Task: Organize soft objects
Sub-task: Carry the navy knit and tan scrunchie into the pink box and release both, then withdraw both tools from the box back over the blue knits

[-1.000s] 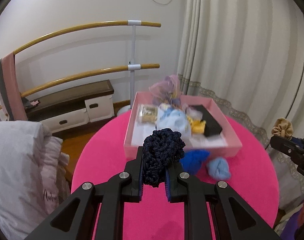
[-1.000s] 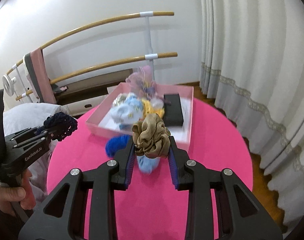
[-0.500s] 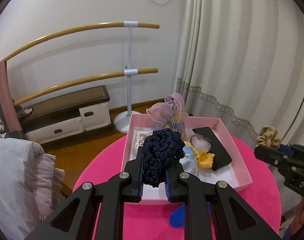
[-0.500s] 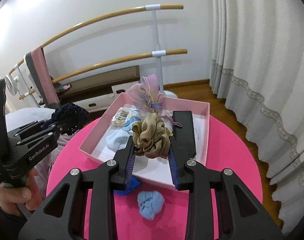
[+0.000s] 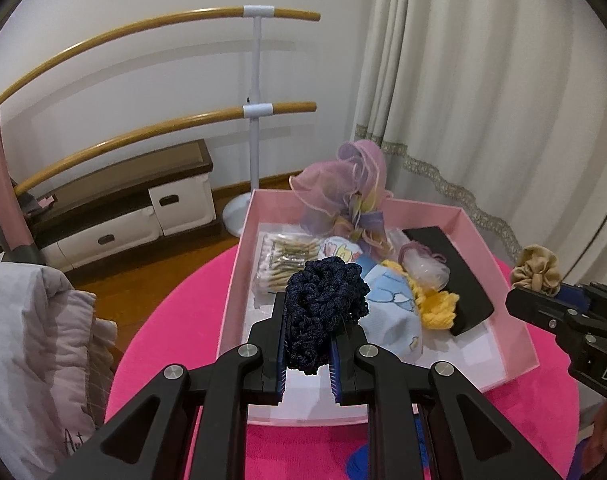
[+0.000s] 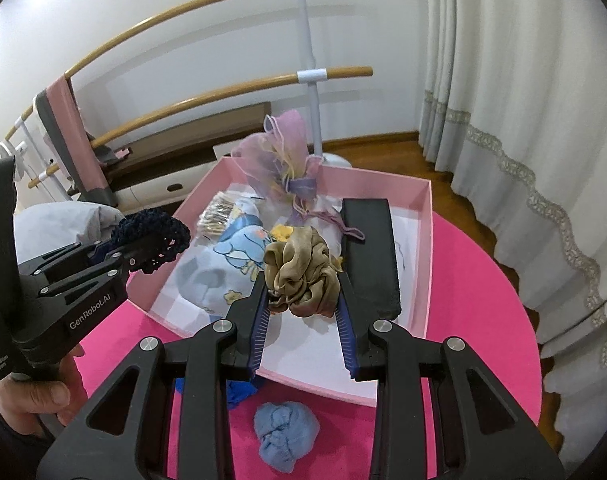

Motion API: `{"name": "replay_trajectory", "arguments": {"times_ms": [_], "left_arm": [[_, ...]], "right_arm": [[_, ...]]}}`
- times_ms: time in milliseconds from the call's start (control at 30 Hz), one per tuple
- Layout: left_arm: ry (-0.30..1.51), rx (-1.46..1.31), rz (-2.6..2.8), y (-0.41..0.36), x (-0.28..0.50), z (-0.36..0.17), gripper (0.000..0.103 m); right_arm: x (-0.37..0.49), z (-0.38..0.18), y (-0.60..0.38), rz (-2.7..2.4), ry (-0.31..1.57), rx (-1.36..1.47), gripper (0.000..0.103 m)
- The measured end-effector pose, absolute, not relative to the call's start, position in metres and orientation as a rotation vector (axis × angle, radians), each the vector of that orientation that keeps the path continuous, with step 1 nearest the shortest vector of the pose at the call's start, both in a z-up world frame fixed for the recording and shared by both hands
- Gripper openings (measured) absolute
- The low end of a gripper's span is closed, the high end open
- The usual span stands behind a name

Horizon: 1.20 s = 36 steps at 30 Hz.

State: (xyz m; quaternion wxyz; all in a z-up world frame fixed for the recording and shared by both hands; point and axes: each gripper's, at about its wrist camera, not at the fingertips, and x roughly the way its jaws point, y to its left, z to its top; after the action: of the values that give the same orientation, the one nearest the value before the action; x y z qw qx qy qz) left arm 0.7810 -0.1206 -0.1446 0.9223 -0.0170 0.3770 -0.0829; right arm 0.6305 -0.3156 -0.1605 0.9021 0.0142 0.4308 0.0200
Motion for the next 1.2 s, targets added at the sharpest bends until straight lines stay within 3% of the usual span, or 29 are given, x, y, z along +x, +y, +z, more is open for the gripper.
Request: {"name": "replay_trajectory", "arguments": {"times_ms": [267, 333, 400, 467, 500, 567, 600, 667, 1200], "left_arm": [[0.808, -0.015, -0.177, -0.131, 0.799, -0.159, 0.018], [0.803, -0.009, -0.164, -0.132, 0.802, -0.158, 0.031], [0.784, -0.005, -0.149, -0.132, 0.8, -0.156, 0.069], [0.742, 0.001, -0.114, -0.131, 0.796, -0.152, 0.098], [0.717, 0.002, -0.104, -0.131, 0.792, -0.149, 0.103], [0.699, 0.009, -0.096, -0.132, 0.786, -0.146, 0.103], [0.695, 0.011, -0.09, -0.133, 0.783, -0.146, 0.103], [0.677, 0.013, -0.079, -0.134, 0.776, -0.141, 0.103], [0.555, -0.005, -0.011, -0.111, 0.665, -0.112, 0.103]], "right_arm": [[0.636, -0.174, -0.321, 0.036, 0.923, 0.04, 0.03], [0.636, -0.175, -0.322, 0.033, 0.925, 0.041, 0.032], [0.636, -0.175, -0.323, 0.025, 0.923, 0.045, 0.042], [0.635, -0.175, -0.325, 0.019, 0.915, 0.053, 0.055], [0.634, -0.175, -0.327, 0.016, 0.911, 0.057, 0.061], [0.632, -0.174, -0.329, 0.007, 0.904, 0.068, 0.072], [0.631, -0.173, -0.331, 0.002, 0.897, 0.075, 0.086], [0.628, -0.17, -0.335, -0.009, 0.879, 0.095, 0.103], [0.556, -0.117, -0.34, -0.082, 0.715, 0.173, 0.103]]}}
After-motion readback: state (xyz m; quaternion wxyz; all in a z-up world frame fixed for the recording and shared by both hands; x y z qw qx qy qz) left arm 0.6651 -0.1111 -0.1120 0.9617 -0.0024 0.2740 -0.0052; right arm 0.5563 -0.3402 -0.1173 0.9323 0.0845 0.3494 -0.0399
